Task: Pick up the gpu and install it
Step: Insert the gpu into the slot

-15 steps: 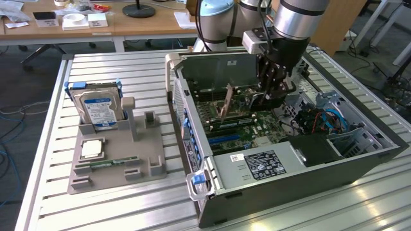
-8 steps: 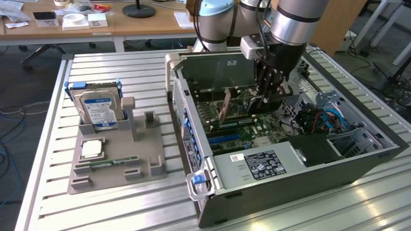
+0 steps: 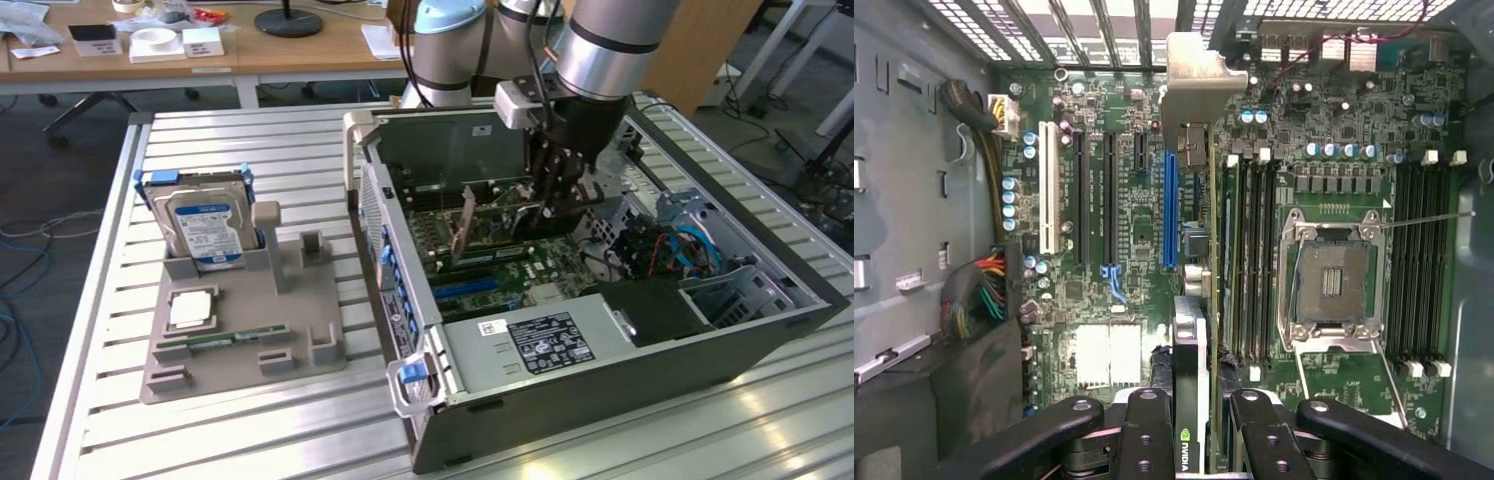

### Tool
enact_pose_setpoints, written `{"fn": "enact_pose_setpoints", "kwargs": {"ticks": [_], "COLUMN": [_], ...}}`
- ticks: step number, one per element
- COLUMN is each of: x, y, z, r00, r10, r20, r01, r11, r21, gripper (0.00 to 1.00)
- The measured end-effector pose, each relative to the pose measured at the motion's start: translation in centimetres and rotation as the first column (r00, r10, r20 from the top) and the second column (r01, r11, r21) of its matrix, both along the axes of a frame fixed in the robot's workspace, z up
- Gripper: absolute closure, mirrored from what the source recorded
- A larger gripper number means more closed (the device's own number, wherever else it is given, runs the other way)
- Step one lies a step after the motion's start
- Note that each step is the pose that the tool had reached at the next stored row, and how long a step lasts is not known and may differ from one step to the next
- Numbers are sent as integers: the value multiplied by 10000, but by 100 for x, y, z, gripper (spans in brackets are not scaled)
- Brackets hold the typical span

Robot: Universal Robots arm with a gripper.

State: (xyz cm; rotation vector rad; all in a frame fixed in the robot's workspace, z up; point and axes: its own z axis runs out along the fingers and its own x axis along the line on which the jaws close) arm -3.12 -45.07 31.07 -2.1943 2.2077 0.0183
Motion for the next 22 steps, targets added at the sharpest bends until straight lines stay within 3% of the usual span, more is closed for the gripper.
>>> {"fn": "enact_pose_setpoints", "kwargs": {"ticks": [11,22], "x": [-57,-106], "y": [-2,-68], "z": [-16,-41], "r00": [10000,10000], "r10": [1,0], "r20": [1,0], "r01": [-1,0], "r11": [10000,10000], "r21": [4,1], "gripper": [73,73]}}
